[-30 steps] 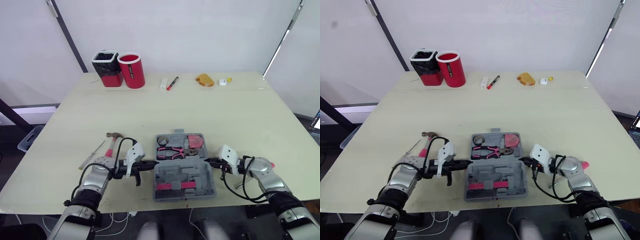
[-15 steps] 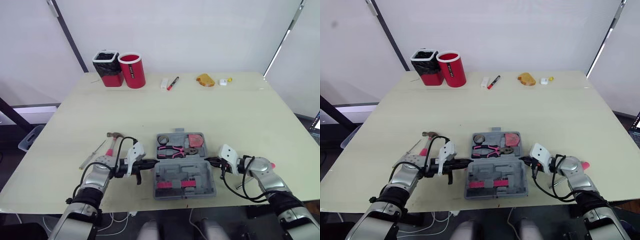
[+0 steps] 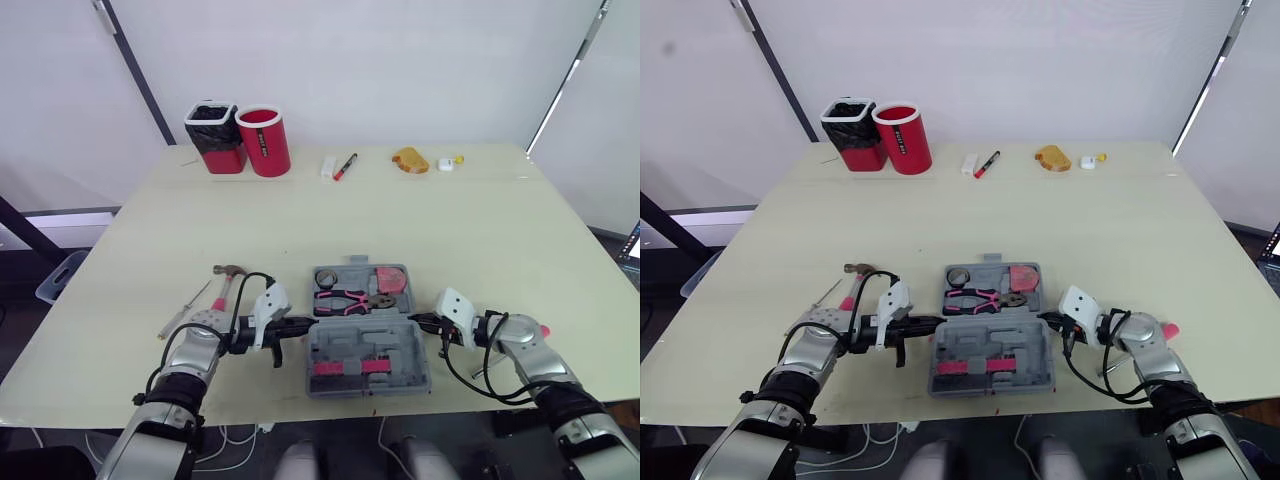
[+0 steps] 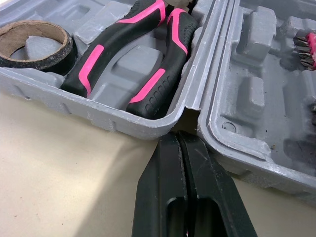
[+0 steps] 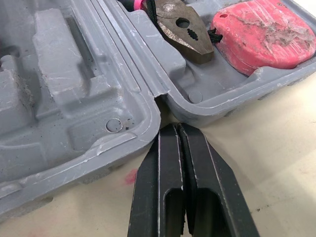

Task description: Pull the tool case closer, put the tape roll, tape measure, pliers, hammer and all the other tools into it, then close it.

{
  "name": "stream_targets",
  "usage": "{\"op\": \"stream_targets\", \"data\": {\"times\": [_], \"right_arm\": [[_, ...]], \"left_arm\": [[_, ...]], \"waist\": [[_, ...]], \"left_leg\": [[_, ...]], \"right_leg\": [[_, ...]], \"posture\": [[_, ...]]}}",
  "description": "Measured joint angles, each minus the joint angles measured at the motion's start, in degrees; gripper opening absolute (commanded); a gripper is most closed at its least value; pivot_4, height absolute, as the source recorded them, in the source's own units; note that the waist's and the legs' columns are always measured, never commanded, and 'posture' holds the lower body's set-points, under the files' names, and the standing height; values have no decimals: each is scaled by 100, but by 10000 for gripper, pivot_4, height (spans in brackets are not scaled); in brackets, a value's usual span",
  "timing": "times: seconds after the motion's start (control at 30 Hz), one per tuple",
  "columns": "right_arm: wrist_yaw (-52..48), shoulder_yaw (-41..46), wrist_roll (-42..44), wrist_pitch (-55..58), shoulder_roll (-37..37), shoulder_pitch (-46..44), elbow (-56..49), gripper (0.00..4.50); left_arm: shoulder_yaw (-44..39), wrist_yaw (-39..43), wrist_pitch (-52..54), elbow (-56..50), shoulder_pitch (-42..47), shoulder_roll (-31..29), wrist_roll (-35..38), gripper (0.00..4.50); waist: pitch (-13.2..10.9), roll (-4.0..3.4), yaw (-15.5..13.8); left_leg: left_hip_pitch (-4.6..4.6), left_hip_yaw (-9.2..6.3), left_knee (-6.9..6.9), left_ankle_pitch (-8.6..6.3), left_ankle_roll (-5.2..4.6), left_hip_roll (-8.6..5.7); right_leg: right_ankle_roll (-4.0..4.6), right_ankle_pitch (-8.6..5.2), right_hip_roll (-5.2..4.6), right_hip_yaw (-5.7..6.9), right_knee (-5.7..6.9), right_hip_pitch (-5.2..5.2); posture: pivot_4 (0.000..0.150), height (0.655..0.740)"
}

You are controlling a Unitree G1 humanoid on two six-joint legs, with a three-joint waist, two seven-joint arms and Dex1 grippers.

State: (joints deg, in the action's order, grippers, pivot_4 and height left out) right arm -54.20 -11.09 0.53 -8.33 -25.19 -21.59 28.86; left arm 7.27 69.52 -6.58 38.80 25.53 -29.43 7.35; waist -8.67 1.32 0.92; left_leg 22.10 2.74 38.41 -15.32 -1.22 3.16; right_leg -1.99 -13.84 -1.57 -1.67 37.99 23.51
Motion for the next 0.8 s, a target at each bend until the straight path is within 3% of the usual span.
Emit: {"op": "stream_targets", "data": {"times": [0.8], "right_arm": [[-56, -9, -2, 331, -93, 120, -310, 742]], "left_arm": [[-1, 64, -94, 73, 62, 62, -90, 345]], "waist": [[0, 0, -22]], "left_leg": [[2, -1, -4, 0, 0, 0]], "right_leg": [[1, -1, -1, 1, -3, 0]], "posture": [[1500, 7400]]}}
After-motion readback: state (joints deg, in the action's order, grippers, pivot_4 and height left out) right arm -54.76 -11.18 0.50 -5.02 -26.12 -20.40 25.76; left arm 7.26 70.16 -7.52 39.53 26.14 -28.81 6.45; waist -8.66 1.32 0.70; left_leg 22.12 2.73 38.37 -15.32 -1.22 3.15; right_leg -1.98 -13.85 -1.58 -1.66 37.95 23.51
